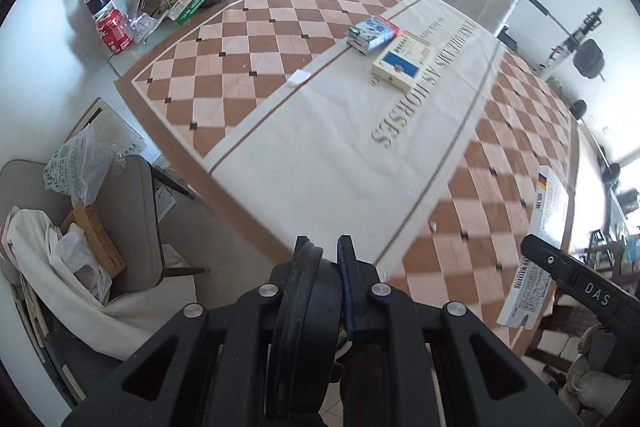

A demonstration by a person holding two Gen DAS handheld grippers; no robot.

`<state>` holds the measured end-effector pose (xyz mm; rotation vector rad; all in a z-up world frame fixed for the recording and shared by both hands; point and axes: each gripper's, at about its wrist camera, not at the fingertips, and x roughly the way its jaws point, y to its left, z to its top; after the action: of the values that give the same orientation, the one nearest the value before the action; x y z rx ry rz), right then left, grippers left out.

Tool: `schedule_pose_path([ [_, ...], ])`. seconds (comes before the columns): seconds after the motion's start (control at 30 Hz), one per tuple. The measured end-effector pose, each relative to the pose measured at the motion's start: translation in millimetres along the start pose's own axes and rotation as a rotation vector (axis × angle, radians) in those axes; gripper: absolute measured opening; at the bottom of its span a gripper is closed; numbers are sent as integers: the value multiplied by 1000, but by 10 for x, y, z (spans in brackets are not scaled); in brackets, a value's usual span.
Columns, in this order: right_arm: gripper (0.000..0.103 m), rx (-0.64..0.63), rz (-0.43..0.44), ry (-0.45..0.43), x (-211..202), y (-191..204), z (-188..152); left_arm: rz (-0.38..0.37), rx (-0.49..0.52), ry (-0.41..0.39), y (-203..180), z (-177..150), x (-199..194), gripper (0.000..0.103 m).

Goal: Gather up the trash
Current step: 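Carry the black lid and receipt card in both tools over the bin, then open both tools to drop the lid and receipt card into the bin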

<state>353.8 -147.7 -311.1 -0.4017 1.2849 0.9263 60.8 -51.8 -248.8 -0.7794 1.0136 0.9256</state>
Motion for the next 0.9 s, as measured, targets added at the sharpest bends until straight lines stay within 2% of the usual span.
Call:
schedule_pose_path([
  [0.13,75,22,8,-10,-208,94,-660,-23,28,8,108,-422,-166,11],
  [0.23,75,33,14,7,-271,154,-1175,-44,32,45,158,-728,-182,11],
  [0.43,75,52,46,95,-101,89,-2003,-79,23,166,228,-1186,150,11],
  [0.57,75,55,58,189,324,-23,-2461,-97,-21,263,313,-1459,645,11],
  [0.67,75,45,53,262,791,-104,-2768,-130,-79,340,393,-1646,1167,11],
  [0.9,75,30,48,392,2249,-317,-3307,-186,-203,492,606,-2112,2685,11],
])
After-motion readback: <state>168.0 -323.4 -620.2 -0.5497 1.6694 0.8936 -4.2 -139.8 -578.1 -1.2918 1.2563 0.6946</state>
